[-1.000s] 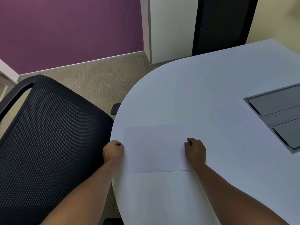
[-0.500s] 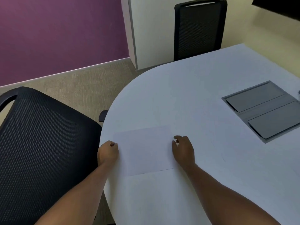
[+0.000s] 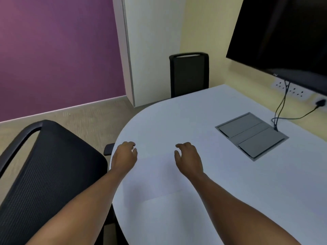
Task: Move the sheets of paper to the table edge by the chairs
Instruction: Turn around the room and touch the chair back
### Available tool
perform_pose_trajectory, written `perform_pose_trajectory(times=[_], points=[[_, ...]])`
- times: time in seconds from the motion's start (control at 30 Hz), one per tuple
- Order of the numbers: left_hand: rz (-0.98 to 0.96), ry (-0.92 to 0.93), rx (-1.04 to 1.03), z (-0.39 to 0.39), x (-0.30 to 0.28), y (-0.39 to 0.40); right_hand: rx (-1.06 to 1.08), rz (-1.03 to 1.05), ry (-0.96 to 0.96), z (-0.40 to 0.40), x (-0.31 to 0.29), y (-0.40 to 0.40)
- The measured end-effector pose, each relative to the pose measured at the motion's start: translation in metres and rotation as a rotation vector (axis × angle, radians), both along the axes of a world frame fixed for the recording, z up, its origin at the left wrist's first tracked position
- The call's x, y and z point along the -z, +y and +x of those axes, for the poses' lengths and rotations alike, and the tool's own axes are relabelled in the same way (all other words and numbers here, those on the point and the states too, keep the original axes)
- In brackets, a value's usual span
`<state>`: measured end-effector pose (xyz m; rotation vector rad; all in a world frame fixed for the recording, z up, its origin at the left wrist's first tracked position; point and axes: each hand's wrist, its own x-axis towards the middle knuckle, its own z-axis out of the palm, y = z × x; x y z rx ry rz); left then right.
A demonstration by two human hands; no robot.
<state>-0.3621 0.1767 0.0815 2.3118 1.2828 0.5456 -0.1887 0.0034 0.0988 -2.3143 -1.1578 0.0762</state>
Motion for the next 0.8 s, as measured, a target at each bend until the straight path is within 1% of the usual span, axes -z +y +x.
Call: perform_pose_trajectory(times=[0.17, 0.3, 0.5, 0.63, 0.8], points=[[0.135, -0.003, 0.083, -0.017, -0.048, -0.022, -0.064, 0.051, -0.102, -0.02, -0.049, -0.006], [0.198, -0.064, 0.05, -0.037, -0.095, -0.046, -0.113, 0.117, -0.17, -0.042, -0.096, -0.017], [0.343, -0.108, 0.021, -0.071, -0.168, -0.087, -0.16, 0.195, -0.261, -0.085, -0.159, -0.045], [0.436, -0.065, 0.035, -0.101, -0.208, -0.107, -0.202, 0.222, -0.297, -0.113, -0.194, -0.052], [0.528, -0.059, 0.016, -0.137, -0.252, -0.111, -0.234, 0.271, -0.365, -0.145, -0.235, -0.053]])
